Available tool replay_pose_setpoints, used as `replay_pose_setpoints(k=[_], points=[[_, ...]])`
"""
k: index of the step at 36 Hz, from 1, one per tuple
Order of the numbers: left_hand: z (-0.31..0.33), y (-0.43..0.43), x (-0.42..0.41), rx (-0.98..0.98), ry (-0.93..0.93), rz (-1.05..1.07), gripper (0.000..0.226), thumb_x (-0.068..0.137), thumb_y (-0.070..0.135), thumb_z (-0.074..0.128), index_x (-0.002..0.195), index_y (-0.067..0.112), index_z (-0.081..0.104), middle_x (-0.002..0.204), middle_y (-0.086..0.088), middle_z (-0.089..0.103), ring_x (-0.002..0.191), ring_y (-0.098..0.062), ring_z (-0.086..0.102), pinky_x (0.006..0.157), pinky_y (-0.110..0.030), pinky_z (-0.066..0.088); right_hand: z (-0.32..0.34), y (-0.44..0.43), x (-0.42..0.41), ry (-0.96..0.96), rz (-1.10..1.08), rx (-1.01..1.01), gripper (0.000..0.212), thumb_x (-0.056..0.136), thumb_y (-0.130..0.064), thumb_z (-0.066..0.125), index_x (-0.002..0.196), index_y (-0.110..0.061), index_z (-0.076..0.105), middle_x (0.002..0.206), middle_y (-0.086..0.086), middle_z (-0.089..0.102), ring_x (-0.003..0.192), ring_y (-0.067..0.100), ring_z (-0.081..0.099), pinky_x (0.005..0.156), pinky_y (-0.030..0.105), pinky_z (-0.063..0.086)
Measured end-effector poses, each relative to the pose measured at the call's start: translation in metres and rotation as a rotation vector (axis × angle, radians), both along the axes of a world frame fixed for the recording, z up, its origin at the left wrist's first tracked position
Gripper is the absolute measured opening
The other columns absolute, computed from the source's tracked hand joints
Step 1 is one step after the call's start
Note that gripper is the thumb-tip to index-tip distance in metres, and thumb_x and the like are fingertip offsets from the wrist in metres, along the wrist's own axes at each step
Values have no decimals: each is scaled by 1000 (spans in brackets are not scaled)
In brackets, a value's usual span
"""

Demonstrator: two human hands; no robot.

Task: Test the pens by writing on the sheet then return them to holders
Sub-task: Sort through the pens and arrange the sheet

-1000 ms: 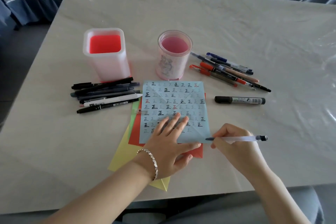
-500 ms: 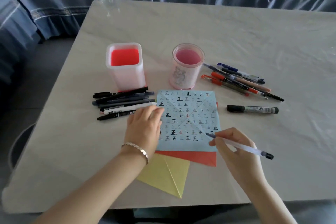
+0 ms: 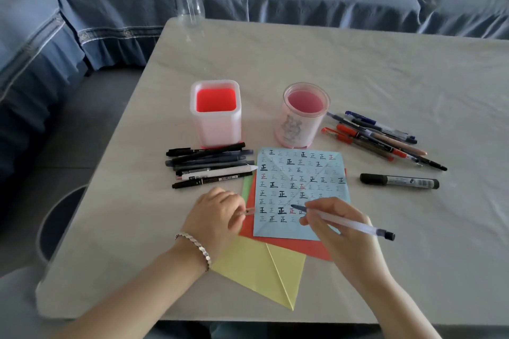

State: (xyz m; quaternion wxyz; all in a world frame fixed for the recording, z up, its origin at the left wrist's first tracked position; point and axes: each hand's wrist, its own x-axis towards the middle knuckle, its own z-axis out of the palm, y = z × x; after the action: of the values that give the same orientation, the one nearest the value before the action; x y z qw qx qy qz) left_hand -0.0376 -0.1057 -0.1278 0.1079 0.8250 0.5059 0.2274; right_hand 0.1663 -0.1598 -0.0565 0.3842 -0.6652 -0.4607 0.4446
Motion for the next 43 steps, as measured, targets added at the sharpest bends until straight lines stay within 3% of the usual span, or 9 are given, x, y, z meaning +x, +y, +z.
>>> replay_pose_setpoints(k=[4,6,8,10,16,19,24,33,43], points=[[13,-10,4,-167,-252,98,28,73,29,45,82,16,68,71,12,57,75,-1,46,70,-10,37,6,3,-8,102,23,19,16,85,-8,59,77,-17,68,70,-5,72,73,0,62,58,7,42],[31,-15,8,-331,-444,193,28,75,36,46,82,22,69,72,14,59,72,9,51,64,-4,35,9,5,-10,182,7,22,12,86,-11,61,77,-12,68,70,-1,72,75,3,64,65,8,45],[44,-18,12,-484,-643,272,12,82,22,57,80,25,68,67,19,66,63,11,55,56,-5,37,12,6,-12,250,5,26,10,81,-21,63,78,-13,69,71,3,73,77,8,66,71,12,47],[51,-19,13,-629,-826,304,16,86,6,59,81,20,66,65,23,67,61,9,59,56,-6,41,14,7,-13,301,8,20,11,80,-22,63,76,-14,69,71,5,73,76,10,66,70,13,48],[69,-25,11,-862,-1116,287,6,78,12,63,82,14,66,64,4,68,61,-5,62,52,-13,44,22,10,-17,423,24,51,16,71,-23,58,68,-20,73,69,5,71,72,16,68,74,21,51],[72,-27,12,-878,-1150,289,7,78,11,62,82,13,67,65,2,68,61,-5,62,52,-14,45,26,9,-17,424,36,73,5,70,-18,70,67,-19,73,68,5,71,71,17,68,75,24,51],[78,-29,12,-878,-1161,256,19,64,24,64,80,15,69,65,2,68,60,-5,62,53,-14,45,31,9,-17,420,24,76,10,68,-24,64,65,-21,73,66,5,70,69,16,67,77,26,49],[78,-31,12,-874,-1092,227,10,84,5,60,85,12,68,65,4,68,58,-4,60,52,-14,45,32,8,-18,386,54,47,8,69,-20,68,64,-23,72,69,6,71,70,15,68,80,27,50],[78,-35,9,-833,-1029,175,9,77,12,64,84,14,68,66,4,69,58,-4,61,53,-16,45,30,7,-22,343,125,44,16,71,-24,58,67,-17,72,68,7,72,73,9,67,68,11,46]])
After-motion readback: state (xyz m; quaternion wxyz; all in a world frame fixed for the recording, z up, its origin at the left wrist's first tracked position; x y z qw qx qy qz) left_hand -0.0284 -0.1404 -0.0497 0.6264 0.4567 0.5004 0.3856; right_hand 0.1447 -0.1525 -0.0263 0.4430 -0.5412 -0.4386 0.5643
